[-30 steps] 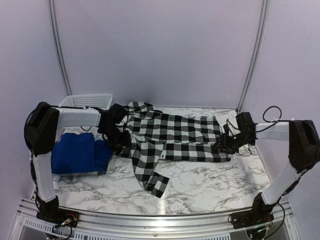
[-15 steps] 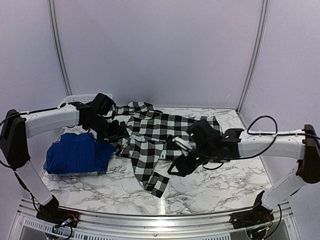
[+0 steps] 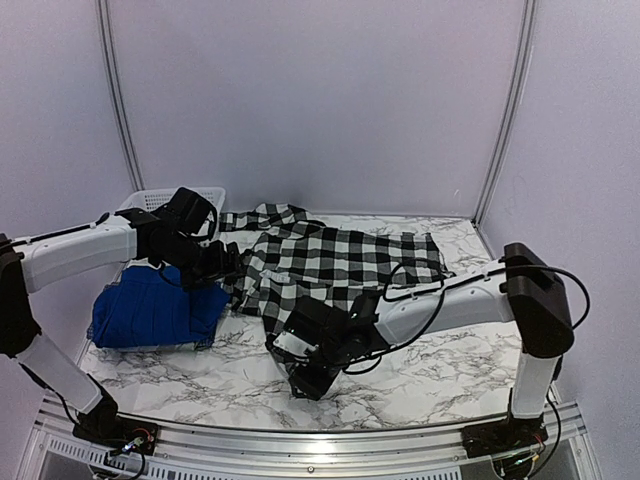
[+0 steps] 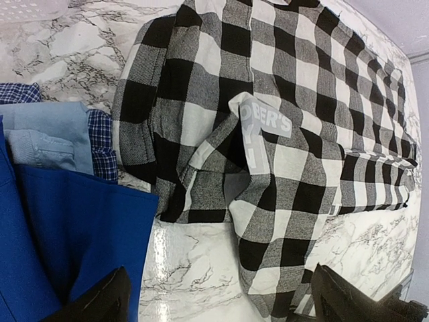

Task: Fold and stack the mixed laundry pile
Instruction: Adjust the 1/3-folded shirt at the center of the board.

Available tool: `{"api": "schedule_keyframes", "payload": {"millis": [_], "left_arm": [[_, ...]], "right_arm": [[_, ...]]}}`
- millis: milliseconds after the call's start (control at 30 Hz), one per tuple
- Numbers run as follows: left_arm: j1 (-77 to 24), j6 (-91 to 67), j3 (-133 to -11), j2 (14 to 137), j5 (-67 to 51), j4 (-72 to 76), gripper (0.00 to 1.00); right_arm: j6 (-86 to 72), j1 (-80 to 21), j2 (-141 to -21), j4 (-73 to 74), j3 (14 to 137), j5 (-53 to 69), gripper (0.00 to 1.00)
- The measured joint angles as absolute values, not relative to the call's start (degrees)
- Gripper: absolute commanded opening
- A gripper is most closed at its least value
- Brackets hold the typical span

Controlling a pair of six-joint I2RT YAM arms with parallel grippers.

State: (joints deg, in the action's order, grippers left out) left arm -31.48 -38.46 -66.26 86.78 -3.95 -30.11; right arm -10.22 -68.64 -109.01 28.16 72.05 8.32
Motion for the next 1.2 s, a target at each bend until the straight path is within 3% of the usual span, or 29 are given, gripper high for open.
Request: {"api": "schedule_keyframes", "payload": {"millis": [133, 333, 500, 733, 1000, 1200], "left_arm": [[-31.44, -38.41, -66.26, 86.70, -3.07, -30.22, 0.98], [-31.18, -38.11, -67.00, 86.70, -1.93, -30.79, 0.99], [-30.30, -37.54, -68.60, 86.83, -0.84, -31.35, 0.99], [-29.50, -35.51, -69.56, 86.98, 1.21, -31.64, 0.99], [-29.34, -30.94, -70.43, 86.52, 2.90, -30.48, 0.99], [-29.58, -24.47, -63.22, 79.44, 0.23, -21.82, 0.99]], "right_arm": [[-9.82, -69.80, -113.01, 30.76, 76.34, 5.04, 0.40], [-10.52, -70.11, -115.24, 32.84, 79.20, 3.49, 0.01], [-11.11, -69.10, -115.15, 33.61, 79.96, 5.67, 0.00], [-15.68, -60.64, -109.34, 29.23, 78.89, 19.16, 0.00], [-33.58, -48.42, -97.10, 2.09, 70.17, 35.09, 0.00], [-47.90, -43.13, -97.21, -14.57, 65.12, 38.33, 0.00]]}}
